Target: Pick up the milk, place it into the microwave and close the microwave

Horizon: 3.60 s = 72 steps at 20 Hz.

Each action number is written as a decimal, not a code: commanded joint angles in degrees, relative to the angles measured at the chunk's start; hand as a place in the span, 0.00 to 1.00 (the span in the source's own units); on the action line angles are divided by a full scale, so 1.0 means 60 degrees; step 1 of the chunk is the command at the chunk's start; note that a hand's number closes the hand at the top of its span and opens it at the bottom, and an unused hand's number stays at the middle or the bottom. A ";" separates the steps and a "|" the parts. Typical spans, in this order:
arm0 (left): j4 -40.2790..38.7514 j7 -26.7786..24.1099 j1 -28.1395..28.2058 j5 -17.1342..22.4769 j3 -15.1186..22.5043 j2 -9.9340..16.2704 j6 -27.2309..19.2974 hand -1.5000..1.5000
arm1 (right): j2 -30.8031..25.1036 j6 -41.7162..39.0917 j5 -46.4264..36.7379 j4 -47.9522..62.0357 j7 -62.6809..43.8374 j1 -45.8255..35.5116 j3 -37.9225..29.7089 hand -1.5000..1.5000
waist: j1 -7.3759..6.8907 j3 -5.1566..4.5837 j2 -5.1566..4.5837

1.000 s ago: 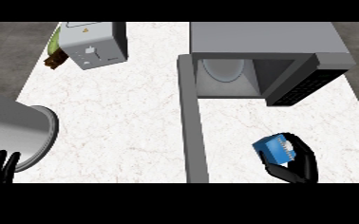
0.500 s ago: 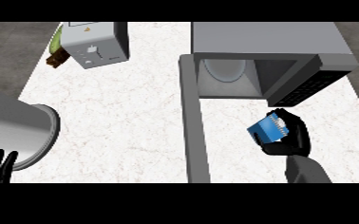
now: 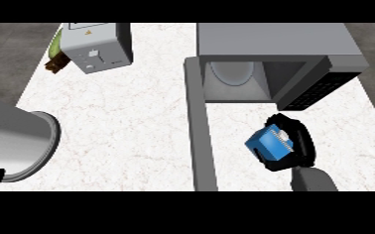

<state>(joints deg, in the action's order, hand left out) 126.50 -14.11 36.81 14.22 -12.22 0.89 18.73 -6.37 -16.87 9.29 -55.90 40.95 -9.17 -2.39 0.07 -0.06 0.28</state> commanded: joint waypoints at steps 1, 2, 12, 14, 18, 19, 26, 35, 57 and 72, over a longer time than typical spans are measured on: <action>0.0595 0.0281 0.0600 0.0789 -0.0545 0.0195 0.0487 0.00 | -0.0117 0.0290 0.0015 -0.1895 -0.1444 0.0467 0.0321 1.00 | -0.0026 0.0001 0.0001; 0.0045 0.0086 0.0113 0.0331 -0.0275 -0.0025 0.0283 0.00 | 0.0372 0.0624 -0.0194 -0.3195 -0.1503 0.1510 0.0876 1.00 | 0.0080 -0.0005 0.0015; -0.0560 -0.0474 0.0303 0.0492 -0.0562 -0.0092 0.0900 0.00 | 0.1053 0.2779 0.0150 -0.7047 -0.4620 0.2777 0.2569 1.00 | -0.0044 0.0003 -0.0021; 0.0277 0.0289 0.0122 0.0562 -0.0653 -0.0135 0.0421 0.00 | 0.1056 0.2824 -0.0182 -0.7278 -0.4893 0.2703 0.2401 1.00 | -0.0043 0.0009 -0.0031; -0.0891 -0.0277 -0.0383 0.0993 -0.1394 0.0176 0.0789 0.00 | 0.1059 0.4710 -0.0315 -0.7076 -0.4666 0.2057 0.3854 1.00 | -0.0064 0.0006 -0.0035; -0.0278 -0.0288 0.0434 0.0792 -0.0854 -0.0140 0.0690 0.00 | 0.1060 0.4412 -0.0384 -0.7242 -0.4800 0.1789 0.3325 1.00 | -0.0091 0.0008 -0.0031; -0.0511 -0.0056 -0.0012 0.1030 -0.1666 0.0162 0.1082 0.00 | 0.1061 0.6390 -0.0873 -0.4182 -0.4943 -0.1469 0.2777 1.00 | -0.0230 0.0010 -0.0073; -0.1089 0.0225 -0.0556 0.1149 -0.1987 0.0398 0.1555 0.00 | 0.1060 0.6741 -0.0556 -0.0648 -0.4176 -0.3347 0.1422 1.00 | -0.0186 0.0014 -0.0078; -0.1825 0.0465 -0.1524 0.1219 -0.2411 0.0585 0.1834 0.00 | 0.0300 0.7100 -0.1146 0.6898 0.0463 -0.7830 -0.0727 1.00 | -0.0595 0.0024 -0.0247; -0.2167 0.0344 -0.2136 0.1088 -0.2347 0.0700 0.1946 0.00 | -0.0043 1.0682 -0.2349 0.8188 0.0230 -0.8588 -0.0300 1.00 | -0.0900 0.0038 -0.0461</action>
<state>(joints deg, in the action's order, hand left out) 113.64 -12.50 26.14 20.67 -26.84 4.63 30.69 -6.69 41.64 -5.04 -7.94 41.93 -60.43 -3.15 -4.91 0.09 -1.82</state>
